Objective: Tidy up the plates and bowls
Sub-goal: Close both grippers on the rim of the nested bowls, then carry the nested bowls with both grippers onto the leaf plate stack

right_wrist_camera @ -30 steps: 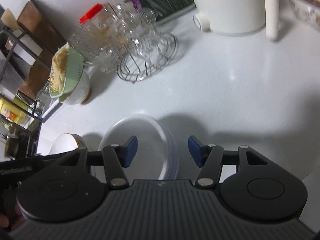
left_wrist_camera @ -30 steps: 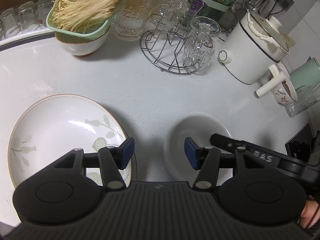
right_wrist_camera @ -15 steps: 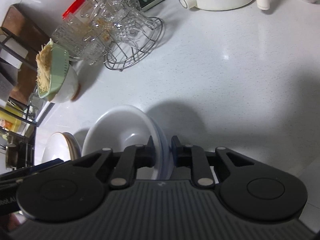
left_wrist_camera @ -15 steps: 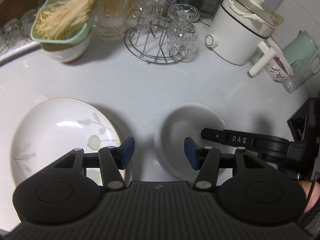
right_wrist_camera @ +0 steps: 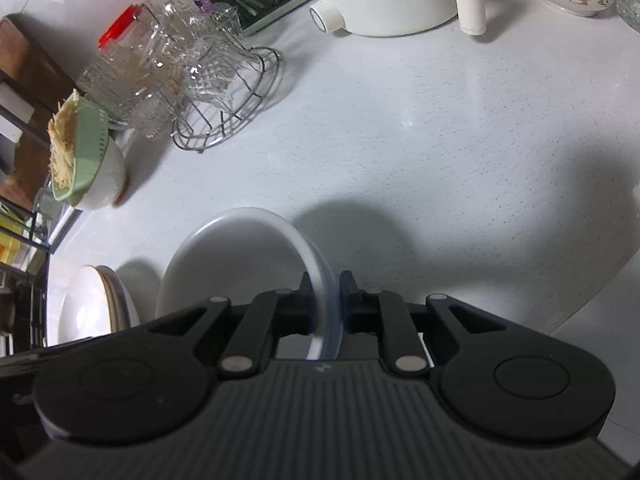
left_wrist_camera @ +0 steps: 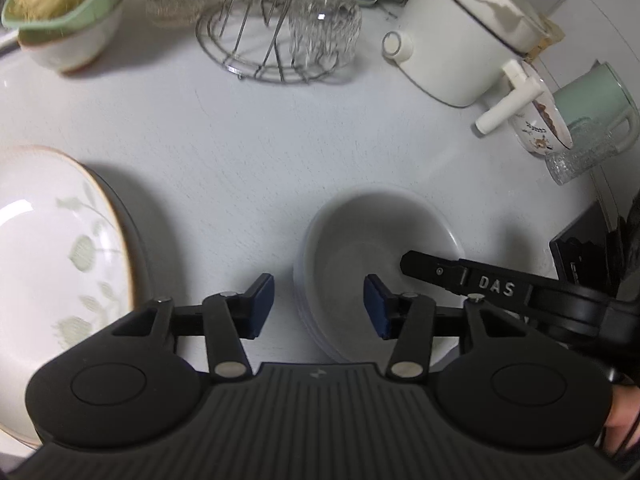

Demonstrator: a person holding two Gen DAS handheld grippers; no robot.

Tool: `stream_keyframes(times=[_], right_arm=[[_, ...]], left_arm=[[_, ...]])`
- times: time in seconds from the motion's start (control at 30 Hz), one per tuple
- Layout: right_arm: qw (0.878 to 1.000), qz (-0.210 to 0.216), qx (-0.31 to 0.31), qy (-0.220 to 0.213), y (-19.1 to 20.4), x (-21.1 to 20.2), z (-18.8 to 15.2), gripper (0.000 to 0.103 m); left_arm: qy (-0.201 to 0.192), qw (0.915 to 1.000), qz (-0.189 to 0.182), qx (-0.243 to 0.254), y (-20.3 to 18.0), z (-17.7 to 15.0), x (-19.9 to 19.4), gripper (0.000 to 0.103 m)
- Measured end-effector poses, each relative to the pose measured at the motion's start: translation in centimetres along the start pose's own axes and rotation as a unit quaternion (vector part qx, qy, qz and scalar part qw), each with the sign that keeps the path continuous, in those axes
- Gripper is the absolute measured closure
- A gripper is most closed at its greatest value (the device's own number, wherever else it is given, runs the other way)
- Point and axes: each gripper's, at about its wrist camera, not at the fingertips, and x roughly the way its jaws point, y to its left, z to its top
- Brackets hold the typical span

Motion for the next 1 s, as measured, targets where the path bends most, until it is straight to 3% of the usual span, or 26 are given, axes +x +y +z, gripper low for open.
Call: stream_keyframes(times=[0.13,0.37,0.5,0.63,1.0], right_arm=[[1.000,0.004,-0.011,0.007,0.0,0.0,0.5,0.088],[0.999,0.016,-0.025,0.015,-0.3,0.0,0.2,0.088],[0.999,0.022,-0.028,0.017,-0.6,-0.1,-0.3,0.088],[0.999,0.035,-0.037,0.016,-0.5,0.1,-0.5,0.088],[0.999,0.036,-0.036,0.004,0.9,-1.2,-1.0,0.087]], left_arm=[[-0.002,0.9997,-0.005,-0.022,-0.1,0.0,1.2,0.059],[-0.044,0.9973,0.009,-0.058,1.0,-0.7,1.5,0.086],[-0.047,0.9957,0.004,-0.079,1.6,-1.3,1.2,0.087],[-0.041,0.9962,0.012,-0.076,1.7,-2.1,0.9,0.088],[-0.051,0.9962,-0.015,-0.069,3.2,-2.4,-1.7,0.088]])
